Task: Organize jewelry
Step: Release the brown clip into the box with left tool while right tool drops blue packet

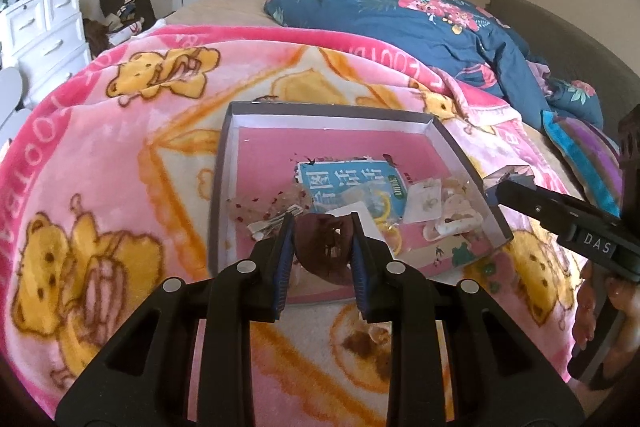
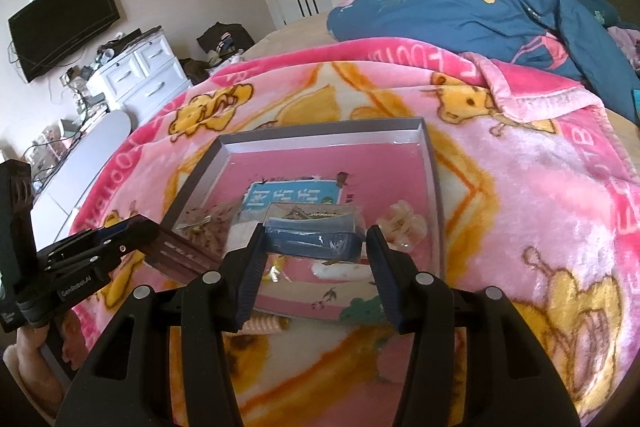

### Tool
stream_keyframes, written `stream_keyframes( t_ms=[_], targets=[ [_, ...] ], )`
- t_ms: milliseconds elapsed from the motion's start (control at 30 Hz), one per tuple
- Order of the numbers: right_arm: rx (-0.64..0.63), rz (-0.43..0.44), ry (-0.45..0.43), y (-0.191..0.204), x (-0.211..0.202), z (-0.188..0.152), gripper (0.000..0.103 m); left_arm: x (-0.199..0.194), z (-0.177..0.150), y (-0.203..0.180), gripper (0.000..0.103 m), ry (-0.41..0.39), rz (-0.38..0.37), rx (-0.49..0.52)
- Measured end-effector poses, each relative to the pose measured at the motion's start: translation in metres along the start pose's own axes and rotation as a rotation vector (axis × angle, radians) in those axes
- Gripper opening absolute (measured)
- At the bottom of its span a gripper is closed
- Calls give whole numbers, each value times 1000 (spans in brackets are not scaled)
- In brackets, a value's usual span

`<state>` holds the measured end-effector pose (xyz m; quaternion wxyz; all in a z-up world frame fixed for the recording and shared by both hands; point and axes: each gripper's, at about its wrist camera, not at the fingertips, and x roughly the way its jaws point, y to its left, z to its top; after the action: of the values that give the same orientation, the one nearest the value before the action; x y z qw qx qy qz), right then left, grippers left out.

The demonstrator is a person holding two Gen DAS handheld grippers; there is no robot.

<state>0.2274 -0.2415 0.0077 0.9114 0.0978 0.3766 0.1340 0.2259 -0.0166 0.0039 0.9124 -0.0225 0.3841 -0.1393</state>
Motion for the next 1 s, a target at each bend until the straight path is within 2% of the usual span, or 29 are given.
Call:
stream_keyframes(
  t_ms=[167,533,1000],
  targets=[
    [-2,-11,15,-2,7,-1,49,16,1,7,18,16,-4,-25],
    [-14,-4,78,3,27,-17,49,36,24,25,19,4,39,-25],
    [-24,22,130,24,50,-29,49,52,22,45,23,20,87,-62]
  ],
)
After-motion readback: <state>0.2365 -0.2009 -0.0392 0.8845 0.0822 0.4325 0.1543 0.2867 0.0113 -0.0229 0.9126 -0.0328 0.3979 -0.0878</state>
